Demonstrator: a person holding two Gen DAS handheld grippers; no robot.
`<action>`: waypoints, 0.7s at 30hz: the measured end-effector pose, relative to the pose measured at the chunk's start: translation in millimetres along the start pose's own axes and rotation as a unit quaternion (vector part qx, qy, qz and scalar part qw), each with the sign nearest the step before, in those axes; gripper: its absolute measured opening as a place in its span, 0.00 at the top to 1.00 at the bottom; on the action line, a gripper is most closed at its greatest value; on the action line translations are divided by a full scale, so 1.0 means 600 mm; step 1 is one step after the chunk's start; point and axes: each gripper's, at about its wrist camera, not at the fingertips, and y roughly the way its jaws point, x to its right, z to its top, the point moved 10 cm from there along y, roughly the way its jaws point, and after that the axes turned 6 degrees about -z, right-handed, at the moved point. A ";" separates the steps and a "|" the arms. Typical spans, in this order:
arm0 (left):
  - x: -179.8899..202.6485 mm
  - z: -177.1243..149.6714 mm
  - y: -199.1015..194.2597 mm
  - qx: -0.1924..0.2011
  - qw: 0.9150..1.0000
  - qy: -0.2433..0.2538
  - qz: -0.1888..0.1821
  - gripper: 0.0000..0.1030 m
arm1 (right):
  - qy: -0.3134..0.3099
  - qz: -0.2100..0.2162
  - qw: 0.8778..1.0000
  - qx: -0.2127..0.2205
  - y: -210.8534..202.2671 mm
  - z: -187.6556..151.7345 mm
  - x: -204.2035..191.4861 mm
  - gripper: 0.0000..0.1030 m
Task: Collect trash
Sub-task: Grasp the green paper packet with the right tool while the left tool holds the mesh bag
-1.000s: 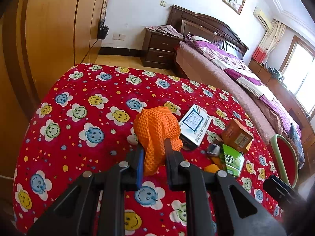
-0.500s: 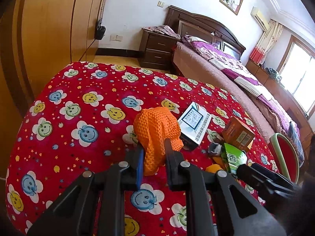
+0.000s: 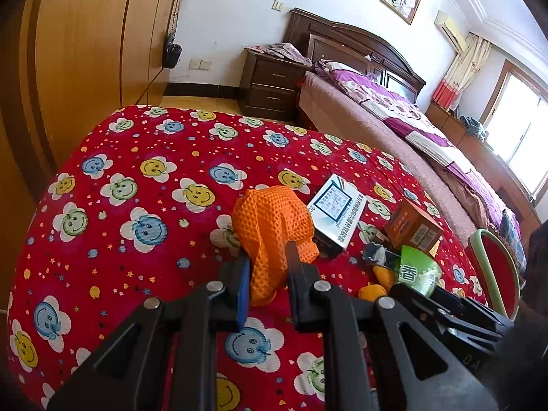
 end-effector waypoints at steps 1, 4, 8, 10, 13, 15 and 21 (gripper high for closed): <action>0.003 -0.001 -0.001 0.000 1.000 0.002 0.000 0.83 | -0.001 0.000 1.000 0.003 -0.005 -0.001 0.000 0.39; 0.012 -0.002 -0.006 0.001 1.000 0.007 0.000 0.83 | 0.006 0.009 1.000 0.006 -0.018 -0.004 0.004 0.40; 0.024 -0.001 -0.015 0.003 1.000 0.016 0.001 0.83 | 0.019 0.016 1.000 0.016 -0.046 -0.009 0.019 0.40; 0.032 -0.002 -0.020 0.003 1.000 0.022 0.002 0.83 | 0.025 0.017 0.999 0.021 -0.061 -0.012 0.029 0.39; 0.045 -0.004 -0.027 0.004 1.000 0.027 0.002 0.83 | 0.036 0.017 0.999 0.029 -0.084 -0.017 0.047 0.39; 0.055 -0.006 -0.033 0.003 1.000 0.030 0.001 0.83 | 0.044 0.018 0.998 0.036 -0.101 -0.020 0.060 0.39; 0.093 -0.013 -0.054 0.007 0.999 0.046 -0.005 0.83 | 0.063 0.016 0.996 0.055 -0.139 -0.024 0.092 0.39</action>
